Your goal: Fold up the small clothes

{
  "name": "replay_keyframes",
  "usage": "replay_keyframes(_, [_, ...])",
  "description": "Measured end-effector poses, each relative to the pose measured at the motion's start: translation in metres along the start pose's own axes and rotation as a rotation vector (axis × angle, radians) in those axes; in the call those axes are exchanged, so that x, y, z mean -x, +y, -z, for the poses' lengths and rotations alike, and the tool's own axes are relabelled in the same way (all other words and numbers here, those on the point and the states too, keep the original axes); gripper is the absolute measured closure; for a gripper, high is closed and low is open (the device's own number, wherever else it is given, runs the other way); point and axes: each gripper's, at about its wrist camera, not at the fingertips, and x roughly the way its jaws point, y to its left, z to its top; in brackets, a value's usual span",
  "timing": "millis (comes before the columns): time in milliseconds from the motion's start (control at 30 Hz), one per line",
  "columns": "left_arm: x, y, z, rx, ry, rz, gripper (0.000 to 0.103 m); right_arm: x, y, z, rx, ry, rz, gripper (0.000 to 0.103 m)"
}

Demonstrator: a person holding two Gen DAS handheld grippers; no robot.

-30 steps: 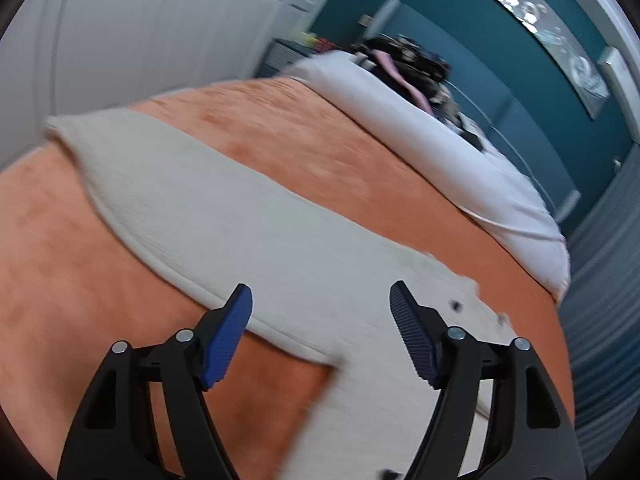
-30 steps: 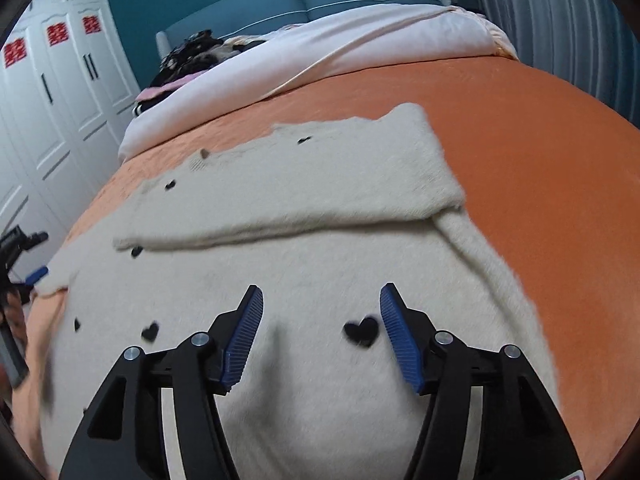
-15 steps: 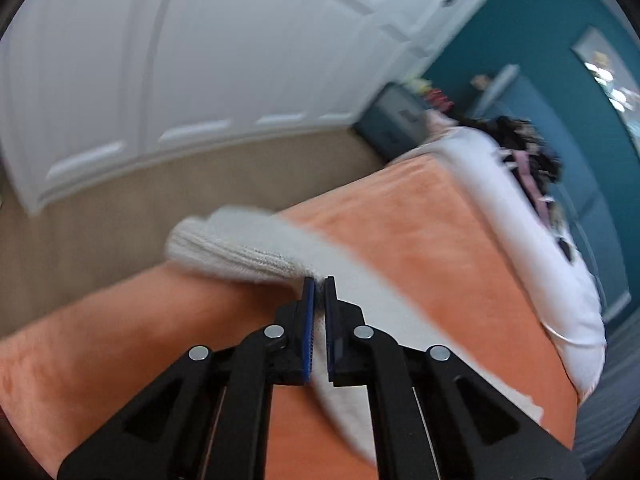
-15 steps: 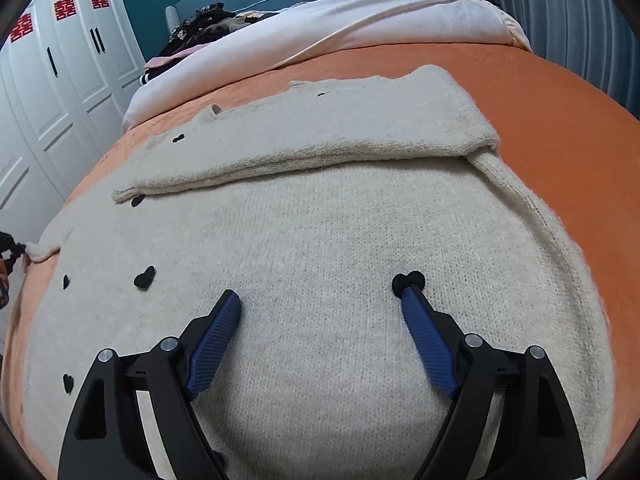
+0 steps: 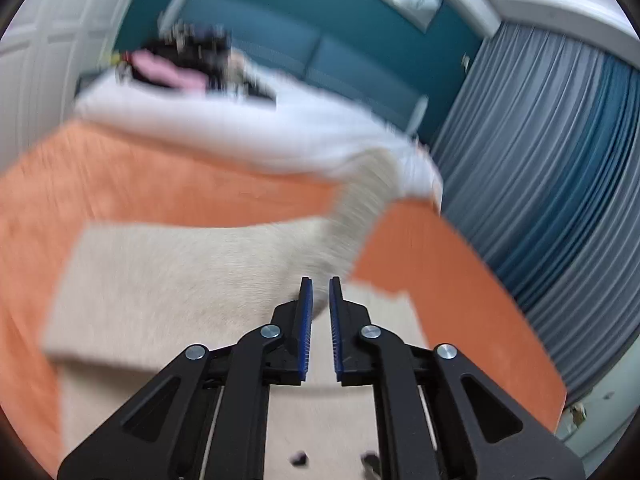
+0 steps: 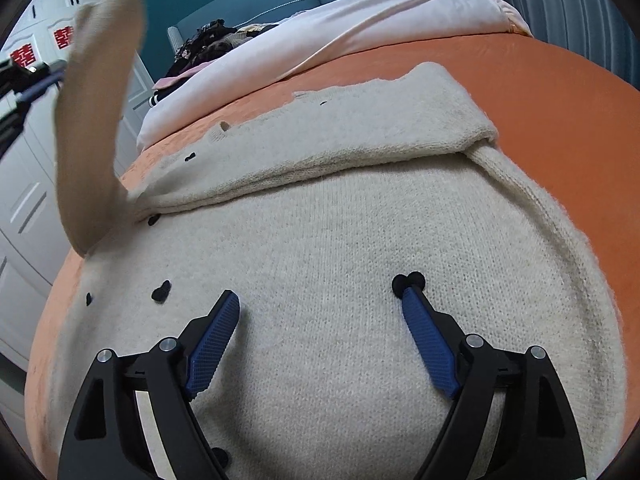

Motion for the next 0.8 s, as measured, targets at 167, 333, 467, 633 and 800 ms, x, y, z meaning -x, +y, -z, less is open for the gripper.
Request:
replay_keyframes(167, [-0.026, 0.042, 0.071, 0.181, 0.113, -0.137, 0.077, 0.018, -0.005, -0.022, -0.076, -0.017, -0.053, 0.022])
replay_keyframes(333, [0.004, 0.110, 0.064, 0.321, 0.032, -0.280, 0.046, 0.018, 0.004, -0.085, -0.065, -0.058, -0.074, 0.021])
replay_keyframes(467, [0.019, 0.166, 0.057, 0.530, 0.003, -0.332, 0.042, -0.046, 0.008, -0.116, -0.095, 0.074, -0.009, 0.026])
replay_keyframes(633, [0.005, 0.193, 0.052, 0.618, 0.033, -0.286, 0.098, -0.070, 0.040, -0.134, -0.017, 0.116, -0.035, 0.096])
replay_keyframes(800, [0.024, 0.159, -0.001, 0.436, -0.158, -0.230, 0.098, 0.024, 0.066, -0.194, 0.066, -0.225, -0.177, 0.097])
